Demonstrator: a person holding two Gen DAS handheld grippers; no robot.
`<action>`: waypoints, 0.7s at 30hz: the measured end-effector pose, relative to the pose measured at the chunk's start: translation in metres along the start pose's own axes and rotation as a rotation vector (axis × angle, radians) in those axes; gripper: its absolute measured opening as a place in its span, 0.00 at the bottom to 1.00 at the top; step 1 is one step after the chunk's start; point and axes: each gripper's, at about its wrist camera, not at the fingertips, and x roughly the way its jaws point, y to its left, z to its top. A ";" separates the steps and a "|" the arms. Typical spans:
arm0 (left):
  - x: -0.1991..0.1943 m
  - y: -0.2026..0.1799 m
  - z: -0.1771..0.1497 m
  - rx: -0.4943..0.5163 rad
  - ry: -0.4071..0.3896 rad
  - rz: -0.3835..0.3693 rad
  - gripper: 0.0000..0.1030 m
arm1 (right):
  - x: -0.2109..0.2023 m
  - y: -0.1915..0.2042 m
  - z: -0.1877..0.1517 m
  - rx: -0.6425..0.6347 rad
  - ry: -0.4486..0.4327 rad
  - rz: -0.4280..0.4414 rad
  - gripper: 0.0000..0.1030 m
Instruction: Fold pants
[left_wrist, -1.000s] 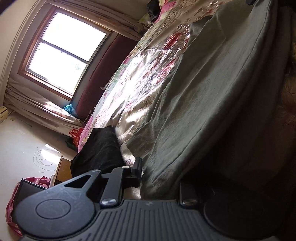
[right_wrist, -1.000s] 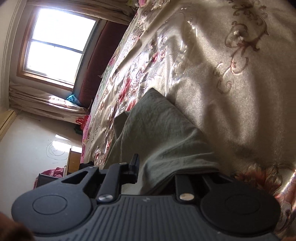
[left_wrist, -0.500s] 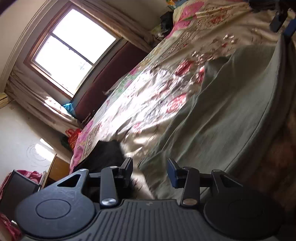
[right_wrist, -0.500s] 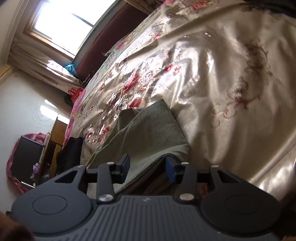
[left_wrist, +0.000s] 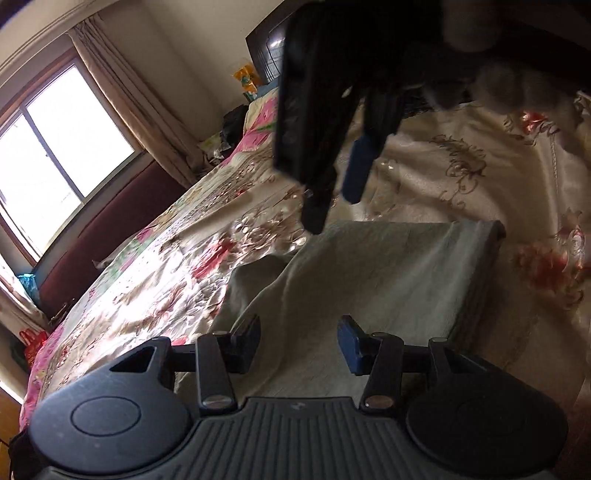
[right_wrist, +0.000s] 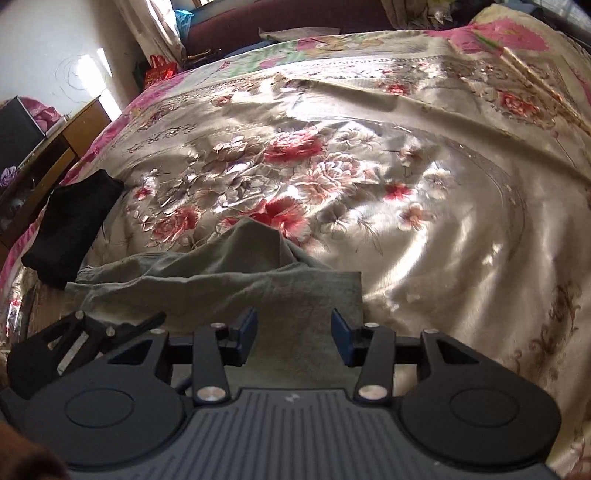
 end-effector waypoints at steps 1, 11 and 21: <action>0.003 -0.002 0.003 -0.006 -0.006 0.000 0.59 | 0.012 0.005 0.012 -0.042 0.011 -0.002 0.44; 0.013 0.003 -0.013 -0.111 -0.028 -0.061 0.59 | 0.137 0.039 0.074 -0.525 0.569 -0.100 0.48; 0.019 0.018 -0.021 -0.176 -0.030 -0.077 0.60 | 0.138 0.026 0.077 -0.879 0.700 -0.457 0.74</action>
